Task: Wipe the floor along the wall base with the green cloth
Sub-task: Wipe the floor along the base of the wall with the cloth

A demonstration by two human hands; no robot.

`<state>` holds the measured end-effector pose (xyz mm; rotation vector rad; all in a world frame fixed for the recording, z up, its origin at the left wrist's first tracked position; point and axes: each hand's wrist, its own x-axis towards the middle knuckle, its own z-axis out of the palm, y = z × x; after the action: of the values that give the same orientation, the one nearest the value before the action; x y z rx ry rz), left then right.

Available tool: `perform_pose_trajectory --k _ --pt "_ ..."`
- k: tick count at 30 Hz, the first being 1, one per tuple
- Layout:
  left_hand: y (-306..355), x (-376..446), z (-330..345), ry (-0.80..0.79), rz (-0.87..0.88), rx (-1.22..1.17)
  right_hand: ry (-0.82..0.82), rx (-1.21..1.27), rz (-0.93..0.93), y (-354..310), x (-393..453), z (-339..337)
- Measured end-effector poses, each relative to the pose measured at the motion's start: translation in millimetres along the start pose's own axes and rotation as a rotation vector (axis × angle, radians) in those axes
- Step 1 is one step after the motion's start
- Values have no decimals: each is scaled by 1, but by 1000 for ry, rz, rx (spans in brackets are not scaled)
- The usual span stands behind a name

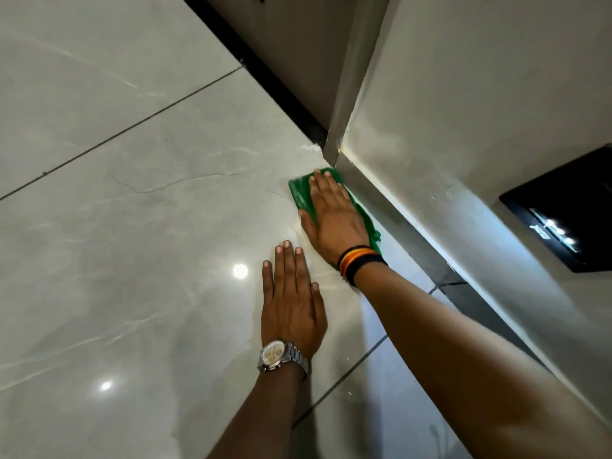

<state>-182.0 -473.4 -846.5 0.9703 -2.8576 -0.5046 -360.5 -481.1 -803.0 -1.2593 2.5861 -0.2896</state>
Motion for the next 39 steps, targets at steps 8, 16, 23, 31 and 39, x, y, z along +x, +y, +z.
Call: perform_pose_trajectory --k 8,16,23,31,39 --pt "-4 1 5 23 6 20 9 21 -10 -20 66 -6" --pt "0 1 0 13 -7 23 26 6 -34 -22 35 7" --pt "-2 2 0 23 -4 1 54 29 6 -30 84 -2" --pt "-2 2 0 33 19 -18 23 -1 -68 15 14 0" --pt "0 1 -5 45 27 -19 129 254 13 20 -36 2"
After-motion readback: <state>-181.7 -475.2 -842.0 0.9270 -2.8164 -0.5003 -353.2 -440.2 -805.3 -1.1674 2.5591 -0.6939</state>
